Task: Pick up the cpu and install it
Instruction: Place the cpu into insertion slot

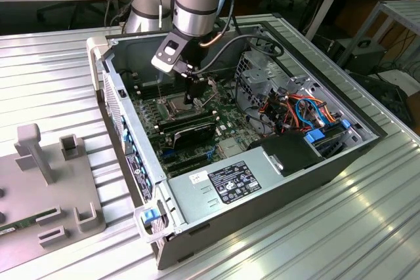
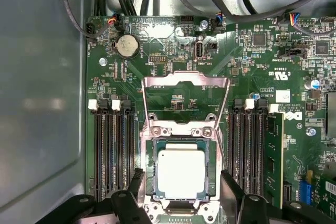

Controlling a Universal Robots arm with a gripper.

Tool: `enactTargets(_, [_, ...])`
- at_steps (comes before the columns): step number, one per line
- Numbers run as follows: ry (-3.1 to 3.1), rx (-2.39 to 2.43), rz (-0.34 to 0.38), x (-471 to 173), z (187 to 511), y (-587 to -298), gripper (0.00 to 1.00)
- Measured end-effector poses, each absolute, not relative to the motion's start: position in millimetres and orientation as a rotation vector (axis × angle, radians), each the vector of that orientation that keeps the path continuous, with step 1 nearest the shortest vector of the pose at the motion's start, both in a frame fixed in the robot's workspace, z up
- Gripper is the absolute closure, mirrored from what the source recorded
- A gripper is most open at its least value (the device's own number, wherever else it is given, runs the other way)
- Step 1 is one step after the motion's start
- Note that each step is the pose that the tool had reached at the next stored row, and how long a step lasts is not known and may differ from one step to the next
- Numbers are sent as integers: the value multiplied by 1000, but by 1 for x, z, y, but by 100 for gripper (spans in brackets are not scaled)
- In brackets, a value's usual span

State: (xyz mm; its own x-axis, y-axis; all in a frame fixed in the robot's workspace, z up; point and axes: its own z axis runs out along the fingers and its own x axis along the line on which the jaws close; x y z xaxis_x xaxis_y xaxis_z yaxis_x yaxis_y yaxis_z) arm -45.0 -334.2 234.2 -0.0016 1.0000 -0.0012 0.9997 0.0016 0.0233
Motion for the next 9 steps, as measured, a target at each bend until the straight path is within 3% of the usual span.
enactTargets(9, [2211, 2207, 25, -45, 234, -334, 33])
